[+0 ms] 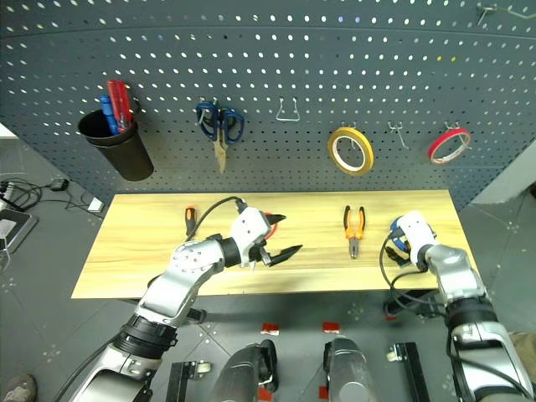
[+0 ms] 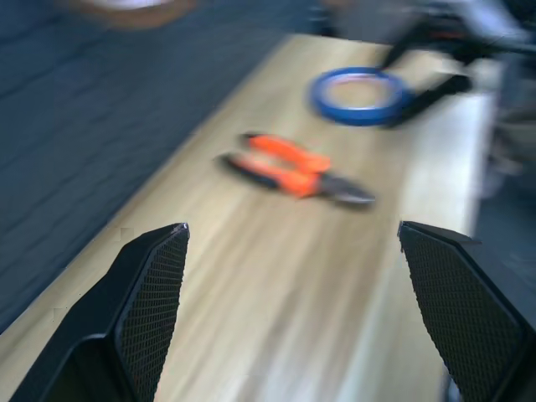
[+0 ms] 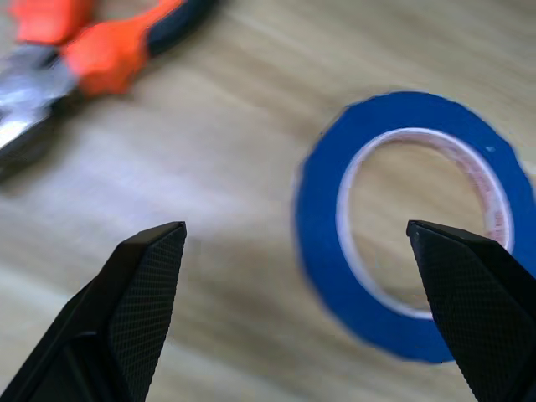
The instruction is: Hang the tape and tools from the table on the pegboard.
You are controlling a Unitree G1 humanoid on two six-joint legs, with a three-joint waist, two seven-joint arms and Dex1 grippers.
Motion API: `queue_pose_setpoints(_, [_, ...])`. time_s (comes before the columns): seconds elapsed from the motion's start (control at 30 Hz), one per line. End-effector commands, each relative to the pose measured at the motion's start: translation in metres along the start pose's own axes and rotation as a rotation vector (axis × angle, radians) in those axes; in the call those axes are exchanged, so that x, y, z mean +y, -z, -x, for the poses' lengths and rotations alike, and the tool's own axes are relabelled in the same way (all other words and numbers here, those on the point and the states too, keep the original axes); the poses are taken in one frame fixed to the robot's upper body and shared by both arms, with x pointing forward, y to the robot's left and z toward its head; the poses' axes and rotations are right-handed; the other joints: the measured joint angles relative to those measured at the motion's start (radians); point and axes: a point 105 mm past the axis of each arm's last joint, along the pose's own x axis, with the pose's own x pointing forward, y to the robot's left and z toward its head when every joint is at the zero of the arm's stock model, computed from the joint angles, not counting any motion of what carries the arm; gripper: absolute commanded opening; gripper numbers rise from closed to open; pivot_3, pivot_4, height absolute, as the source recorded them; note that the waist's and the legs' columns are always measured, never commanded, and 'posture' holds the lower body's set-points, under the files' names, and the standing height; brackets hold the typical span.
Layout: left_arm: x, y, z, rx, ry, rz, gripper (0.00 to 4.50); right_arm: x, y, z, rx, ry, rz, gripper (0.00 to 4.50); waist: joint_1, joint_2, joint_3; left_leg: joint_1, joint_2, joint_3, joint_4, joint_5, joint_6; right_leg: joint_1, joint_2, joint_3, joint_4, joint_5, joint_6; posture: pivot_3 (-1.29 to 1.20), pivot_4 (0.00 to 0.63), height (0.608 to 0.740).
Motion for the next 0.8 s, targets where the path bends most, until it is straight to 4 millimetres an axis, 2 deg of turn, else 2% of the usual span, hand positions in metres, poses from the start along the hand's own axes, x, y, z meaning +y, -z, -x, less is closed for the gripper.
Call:
queue_pose_setpoints(0.03, [-0.015,-0.014,-0.008,-0.043,0.087,-0.075,4.22,-0.01,0.001,-0.005,0.057,-0.017,-0.004,4.5,-0.001,-0.001,0.01,0.0,0.0,0.001,0.0,-0.001,0.001,0.0,0.0,0.001,0.0,0.0,0.0,-0.24,0.315,0.74])
queue_pose_setpoints(0.2, [-0.03,-0.016,-0.012,-0.053,0.137,-0.093,4.22,-0.008,0.003,-0.011,0.145,-0.082,0.011,4.5,0.001,-0.001,0.022,0.0,-0.001,0.003,0.0,-0.001,0.0,-0.001,-0.002,0.002,-0.002,-0.001,0.001,-0.21,0.321,0.74])
queue_pose_setpoints(0.3, [-0.038,-0.017,-0.012,-0.061,0.166,-0.076,4.27,-0.003,0.009,-0.014,0.213,-0.115,0.082,3.93,0.0,-0.003,0.024,0.0,-0.001,0.004,0.0,-0.001,0.0,0.0,-0.002,0.002,-0.002,-0.001,0.001,-0.21,0.321,0.74])
queue_pose_setpoints(0.53, [-0.042,-0.022,-0.011,-0.095,0.17,-0.048,4.27,0.007,0.018,-0.02,0.229,-0.114,0.18,1.59,0.004,-0.006,0.026,0.0,0.0,0.003,0.001,-0.002,0.001,0.001,-0.003,0.001,-0.001,-0.001,0.003,-0.2,0.312,0.74])
queue_pose_setpoints(0.63, [-0.039,-0.034,-0.013,-0.145,0.162,-0.016,4.27,0.01,0.022,-0.02,0.18,-0.1,0.271,0.67,0.005,-0.009,0.025,0.0,0.0,0.003,0.002,-0.002,0.001,0.001,-0.003,0.001,-0.001,-0.002,0.008,-0.21,0.302,0.74])
queue_pose_setpoints(0.7, [-0.038,-0.039,-0.015,-0.162,0.164,-0.012,4.27,0.006,0.02,-0.017,0.129,-0.058,0.291,0.66,0.006,-0.009,0.024,0.001,0.0,0.002,0.002,-0.002,0.001,0.002,-0.003,0.001,-0.001,-0.002,0.009,-0.22,0.292,0.74])
queue_pose_setpoints(0.8, [-0.031,-0.048,-0.018,-0.194,0.139,0.008,4.27,-0.001,0.001,-0.002,-0.024,0.049,0.312,0.66,0.013,-0.009,0.024,0.0,-0.001,0.002,0.002,-0.001,0.0,0.001,-0.004,0.001,-0.001,-0.002,0.009,-0.23,0.283,0.74])
